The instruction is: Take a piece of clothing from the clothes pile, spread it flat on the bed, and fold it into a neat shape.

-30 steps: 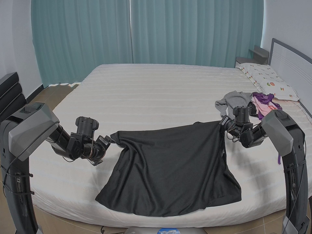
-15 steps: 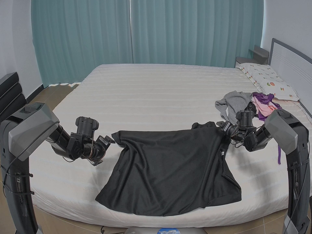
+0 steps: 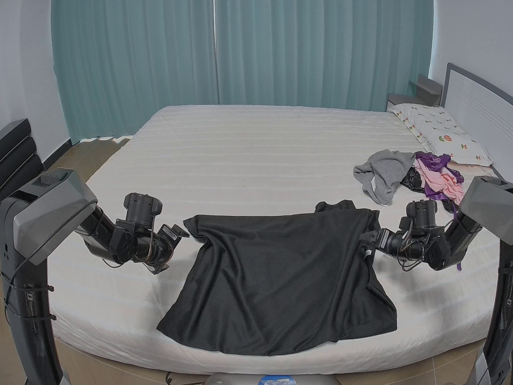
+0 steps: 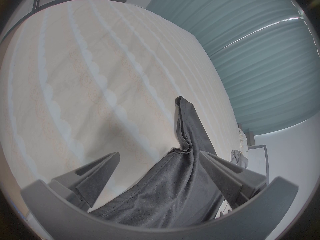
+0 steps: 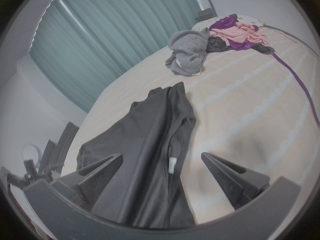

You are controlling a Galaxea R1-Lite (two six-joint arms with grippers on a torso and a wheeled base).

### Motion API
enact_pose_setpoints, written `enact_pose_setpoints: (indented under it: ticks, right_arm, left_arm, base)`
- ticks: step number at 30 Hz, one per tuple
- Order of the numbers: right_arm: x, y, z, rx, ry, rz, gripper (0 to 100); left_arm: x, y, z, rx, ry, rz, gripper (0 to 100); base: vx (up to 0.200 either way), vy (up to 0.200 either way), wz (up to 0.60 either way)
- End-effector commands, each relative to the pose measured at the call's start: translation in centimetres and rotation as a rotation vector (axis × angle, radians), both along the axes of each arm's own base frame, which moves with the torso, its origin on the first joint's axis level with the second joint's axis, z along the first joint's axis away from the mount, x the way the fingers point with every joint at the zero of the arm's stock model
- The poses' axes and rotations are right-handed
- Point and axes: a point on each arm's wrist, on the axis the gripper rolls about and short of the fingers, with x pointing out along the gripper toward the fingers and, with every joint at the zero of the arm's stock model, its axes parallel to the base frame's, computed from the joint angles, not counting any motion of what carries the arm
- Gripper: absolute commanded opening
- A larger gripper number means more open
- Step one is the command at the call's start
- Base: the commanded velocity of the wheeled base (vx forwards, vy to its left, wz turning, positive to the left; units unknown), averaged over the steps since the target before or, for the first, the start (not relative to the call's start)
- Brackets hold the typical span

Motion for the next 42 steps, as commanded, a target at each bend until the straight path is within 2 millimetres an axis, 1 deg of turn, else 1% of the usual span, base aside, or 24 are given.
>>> enact_pose_setpoints:
  ticks: [1, 5, 7, 11, 16, 19, 22, 23, 24, 29, 33, 36, 37, 40, 41, 42]
  right_arm:
    - [-4.1, 0.0, 2.1, -0.053, 0.003, 0.091, 100]
    - [-5.9, 0.0, 1.4, -0.102, 0.045, 0.141, 100]
    - [-6.5, 0.1, 0.9, -0.131, 0.062, 0.169, 100]
    - [-6.6, 0.6, 0.5, -0.145, 0.069, 0.195, 100]
    - [-7.1, 1.9, 0.0, -0.168, 0.084, 0.247, 100]
    - [-7.2, 2.2, -0.5, -0.220, 0.087, 0.282, 100]
    - [-7.1, 2.1, -2.1, -0.302, 0.117, 0.292, 100]
    - [-7.1, 2.1, -2.1, -0.302, 0.117, 0.292, 0]
    - [-7.0, 2.1, -2.6, -0.335, 0.127, 0.295, 0]
    - [-6.9, 1.7, -2.1, -0.339, 0.116, 0.277, 0]
    - [-6.8, 0.0, -0.8, -0.334, 0.088, 0.221, 0]
    - [-6.9, -1.6, 0.4, -0.322, 0.066, 0.167, 0]
    - [-7.2, -2.6, 0.7, -0.318, 0.068, 0.142, 0]
    - [-8.0, -4.4, 0.7, -0.299, 0.088, 0.104, 0]
    - [-8.0, -4.5, 0.7, -0.296, 0.090, 0.103, 0]
    - [-8.4, -5.3, 0.3, -0.270, 0.107, 0.100, 0]
  left_arm:
    - [-0.1, 0.0, 0.0, -0.001, 0.001, 0.000, 100]
    - [-0.1, 0.0, 0.0, 0.000, 0.000, -0.001, 100]
    - [-0.1, 0.0, 0.0, 0.000, 0.002, -0.001, 100]
    - [-0.1, 0.0, 0.0, -0.001, 0.001, 0.000, 100]
    - [-0.1, 0.1, 0.0, -0.001, 0.001, 0.001, 100]
    - [-0.1, 0.0, 0.0, -0.001, 0.001, 0.000, 100]
    - [-0.1, 0.1, 0.1, -0.003, 0.000, -0.001, 100]
    - [-0.1, 0.1, 0.1, -0.003, 0.000, -0.001, 100]
    - [-0.1, 0.1, 0.1, -0.003, 0.000, -0.001, 100]
    - [-0.1, 0.1, 0.1, -0.003, 0.000, -0.001, 100]
    - [-0.1, 0.1, 0.1, -0.003, 0.000, -0.001, 100]
    - [-0.1, 0.1, 0.0, -0.001, 0.001, -0.001, 100]
    - [-0.1, 0.1, 0.0, -0.001, 0.001, -0.001, 100]
    - [-0.1, 0.0, 0.0, 0.000, 0.002, -0.003, 100]
    - [-0.1, 0.0, -0.1, 0.001, 0.005, -0.003, 100]
    - [-0.1, 0.0, -0.1, 0.001, 0.003, -0.003, 100]
  base:
    - [0.000, 0.000, 0.00]
    - [0.000, 0.000, 0.00]
    - [0.000, 0.000, 0.00]
    - [0.000, 0.000, 0.00]
    - [0.000, 0.000, 0.00]
    - [0.000, 0.000, 0.00]
    - [0.000, 0.000, 0.00]
    - [0.000, 0.000, 0.00]
    - [0.000, 0.000, 0.00]
    - [0.000, 0.000, 0.00]
    - [0.000, 0.000, 0.00]
    - [0.000, 0.000, 0.00]
    - [0.000, 0.000, 0.00]
    - [0.000, 0.000, 0.00]
    - [0.000, 0.000, 0.00]
    - [0.000, 0.000, 0.00]
